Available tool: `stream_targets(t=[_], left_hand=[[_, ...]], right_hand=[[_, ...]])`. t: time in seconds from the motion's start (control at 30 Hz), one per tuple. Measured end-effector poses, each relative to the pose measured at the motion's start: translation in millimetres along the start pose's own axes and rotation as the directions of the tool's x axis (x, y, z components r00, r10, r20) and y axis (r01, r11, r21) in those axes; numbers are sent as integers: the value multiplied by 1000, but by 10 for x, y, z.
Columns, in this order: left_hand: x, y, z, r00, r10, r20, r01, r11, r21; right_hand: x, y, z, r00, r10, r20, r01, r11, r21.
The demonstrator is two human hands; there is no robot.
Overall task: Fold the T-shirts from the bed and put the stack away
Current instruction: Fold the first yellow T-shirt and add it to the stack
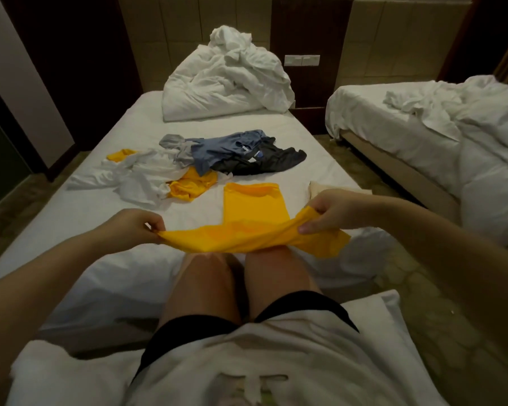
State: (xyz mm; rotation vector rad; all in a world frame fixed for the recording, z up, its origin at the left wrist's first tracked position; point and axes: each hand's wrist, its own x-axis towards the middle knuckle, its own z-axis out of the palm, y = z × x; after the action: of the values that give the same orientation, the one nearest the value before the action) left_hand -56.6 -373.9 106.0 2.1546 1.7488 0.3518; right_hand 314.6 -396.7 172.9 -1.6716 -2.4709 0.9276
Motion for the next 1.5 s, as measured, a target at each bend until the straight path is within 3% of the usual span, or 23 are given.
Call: stream_targets(t=[0.1, 0.2, 0.3, 0.4, 0.53, 0.7, 0.87, 1.13, 1.5], left_hand=[[-62, -63, -8, 959, -46, 280, 26, 997, 73], [-73, -70, 23, 832, -109, 544, 10, 983, 183], [10, -17, 44, 772, -139, 621, 34, 983, 179], [203, 67, 69, 828, -134, 545, 74, 989, 131], [542, 225, 215, 913, -66, 402, 15, 991, 129], [1084, 367, 573, 973, -46, 228, 48, 999, -3], [1673, 352, 929, 995, -89, 37, 93, 987, -128], [2873, 158, 1379, 985, -154, -74, 136, 969, -208], [3740, 144, 2076, 995, 24, -97, -39, 987, -157]], right_hand=[[-17, 19, 226, 995, -66, 73, 77, 985, -152], [-67, -46, 472, 956, -91, 280, 155, 964, -215], [-99, -108, 507, 847, -12, 532, 84, 990, -111], [109, -30, 362, 908, -74, 411, 44, 996, 83], [594, 238, 210, 989, 16, 145, -28, 996, 85], [1317, 684, 251, 988, 142, -54, -122, 951, 283], [2008, 1079, 232, 900, 250, -358, -94, 912, 400], [3147, 1812, 241, 863, 368, -347, -247, 905, 346], [3884, 2349, 585, 791, 396, -467, -193, 885, 423]])
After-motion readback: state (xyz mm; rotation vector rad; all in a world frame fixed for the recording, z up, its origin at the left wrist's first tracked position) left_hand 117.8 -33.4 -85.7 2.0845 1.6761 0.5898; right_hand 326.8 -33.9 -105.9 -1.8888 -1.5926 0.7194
